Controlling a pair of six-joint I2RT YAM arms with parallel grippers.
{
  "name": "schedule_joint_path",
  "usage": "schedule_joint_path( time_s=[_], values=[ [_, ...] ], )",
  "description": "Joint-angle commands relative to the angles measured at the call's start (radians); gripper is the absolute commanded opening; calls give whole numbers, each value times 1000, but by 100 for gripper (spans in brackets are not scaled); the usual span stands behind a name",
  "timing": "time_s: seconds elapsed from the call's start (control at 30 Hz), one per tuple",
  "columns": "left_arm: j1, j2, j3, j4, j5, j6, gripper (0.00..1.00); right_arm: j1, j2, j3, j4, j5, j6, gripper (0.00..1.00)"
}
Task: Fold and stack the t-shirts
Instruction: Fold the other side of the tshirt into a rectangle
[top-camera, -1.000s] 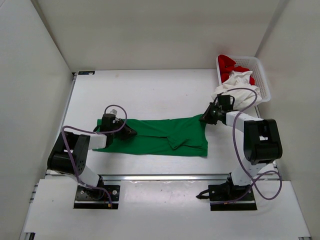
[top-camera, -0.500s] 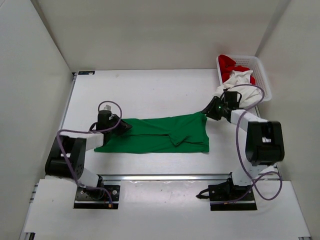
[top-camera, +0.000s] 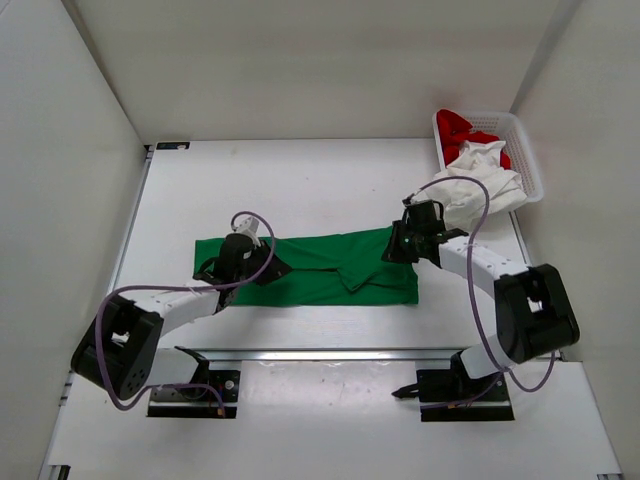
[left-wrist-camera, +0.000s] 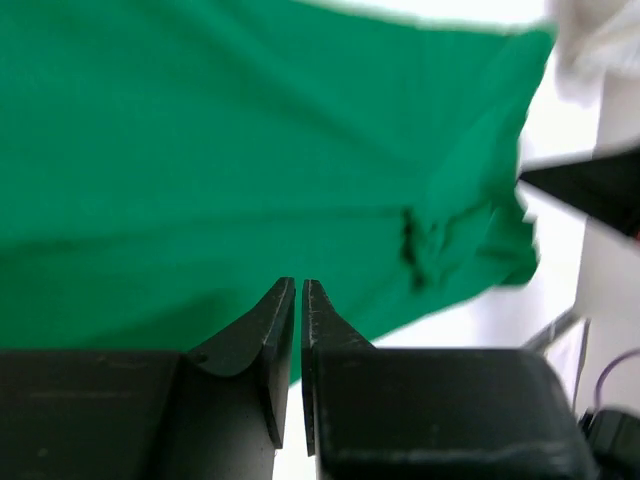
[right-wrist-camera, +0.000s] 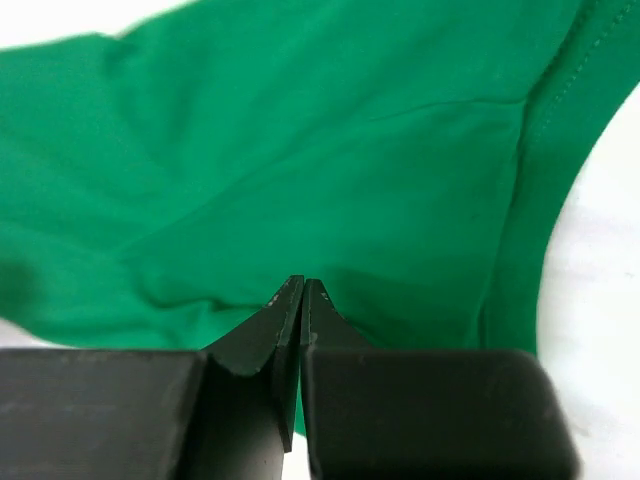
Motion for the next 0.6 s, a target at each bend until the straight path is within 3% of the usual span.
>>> schedule_joint_path(
  time_s=[0.0, 0.2, 0.57],
  values=[
    [-39, -42, -22, 10, 38, 7, 20, 13, 79, 111, -77, 25, -91, 0],
    [-34, -87, -62, 24, 35, 9, 19, 37, 133, 117, -146, -30, -108, 0],
    [-8, -93, -74, 44, 66, 10, 20, 178, -15, 27, -241, -88, -99, 0]
  ],
)
